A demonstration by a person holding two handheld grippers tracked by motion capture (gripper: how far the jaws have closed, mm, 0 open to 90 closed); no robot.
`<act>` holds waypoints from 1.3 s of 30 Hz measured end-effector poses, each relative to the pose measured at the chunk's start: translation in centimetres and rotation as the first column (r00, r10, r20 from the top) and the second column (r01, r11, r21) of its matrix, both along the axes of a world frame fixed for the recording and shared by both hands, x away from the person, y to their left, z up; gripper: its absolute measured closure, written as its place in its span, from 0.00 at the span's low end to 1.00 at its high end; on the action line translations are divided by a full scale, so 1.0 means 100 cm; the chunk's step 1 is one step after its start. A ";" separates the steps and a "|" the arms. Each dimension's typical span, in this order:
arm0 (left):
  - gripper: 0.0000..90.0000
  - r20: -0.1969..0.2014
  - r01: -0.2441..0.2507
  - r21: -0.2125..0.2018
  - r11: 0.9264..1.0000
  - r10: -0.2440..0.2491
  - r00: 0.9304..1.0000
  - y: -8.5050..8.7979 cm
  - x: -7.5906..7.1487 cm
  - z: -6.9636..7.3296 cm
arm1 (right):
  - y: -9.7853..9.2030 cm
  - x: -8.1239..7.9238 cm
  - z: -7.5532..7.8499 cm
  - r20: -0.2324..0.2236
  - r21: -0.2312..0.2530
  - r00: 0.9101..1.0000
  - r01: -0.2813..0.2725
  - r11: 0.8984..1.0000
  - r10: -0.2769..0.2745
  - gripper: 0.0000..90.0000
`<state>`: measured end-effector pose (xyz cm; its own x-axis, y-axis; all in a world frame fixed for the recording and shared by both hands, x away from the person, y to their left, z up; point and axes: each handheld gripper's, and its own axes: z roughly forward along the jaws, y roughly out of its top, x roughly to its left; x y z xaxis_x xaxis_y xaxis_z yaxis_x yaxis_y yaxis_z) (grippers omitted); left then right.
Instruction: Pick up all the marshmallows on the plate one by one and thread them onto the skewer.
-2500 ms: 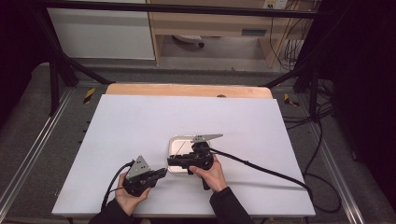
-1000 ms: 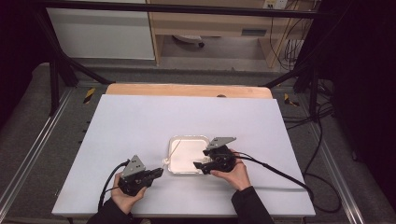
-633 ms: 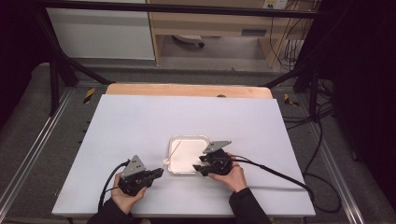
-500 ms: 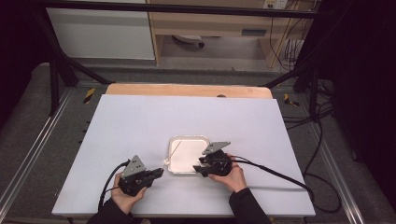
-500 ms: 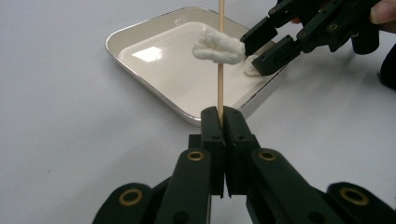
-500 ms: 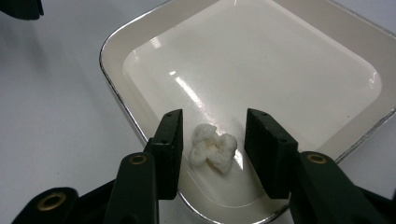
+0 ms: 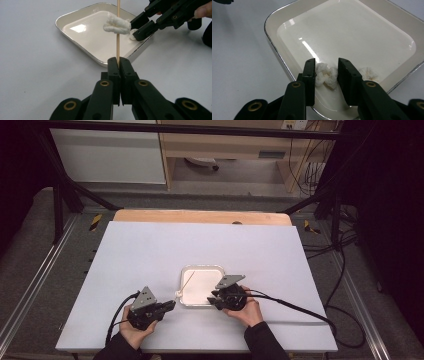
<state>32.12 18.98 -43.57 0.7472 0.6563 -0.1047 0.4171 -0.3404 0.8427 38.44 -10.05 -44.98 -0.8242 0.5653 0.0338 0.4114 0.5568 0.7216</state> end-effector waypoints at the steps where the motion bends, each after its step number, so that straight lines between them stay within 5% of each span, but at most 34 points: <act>1: 0.98 0.001 0.001 0.001 1.000 -0.001 1.000 0.000 0.000 0.000 | 0.000 0.000 0.000 -0.003 0.001 1.000 0.002 1.000 -0.002 0.78; 9: 0.98 0.003 0.001 -0.001 1.000 -0.001 1.000 0.001 0.000 0.000 | -0.002 0.002 0.005 -0.026 0.030 1.000 0.017 0.999 -0.017 0.79; 20: 0.98 0.006 0.006 0.003 1.000 -0.006 1.000 0.000 -0.001 0.001 | -0.017 0.002 0.038 -0.020 0.197 1.000 0.020 0.980 -0.016 0.80; 28: 0.98 0.012 0.014 0.002 1.000 -0.014 1.000 -0.001 -0.002 0.001 | -0.025 0.005 0.059 -0.036 0.345 0.999 0.016 0.939 -0.003 0.80; 34: 0.98 0.020 0.021 -0.004 1.000 -0.021 1.000 -0.002 -0.003 0.002 | -0.030 0.008 0.070 -0.059 0.441 0.998 0.022 0.897 0.004 0.80; 39: 0.98 0.024 0.027 -0.005 1.000 -0.027 0.999 -0.002 -0.004 0.002 | -0.029 0.012 0.076 -0.069 0.486 0.997 0.016 0.874 0.020 0.80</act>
<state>31.75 18.75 -43.37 0.7671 0.6352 -0.0903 0.3874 -0.3464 0.8543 39.60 -12.97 -37.42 -0.8106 0.4614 0.3605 0.4695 0.1443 0.8711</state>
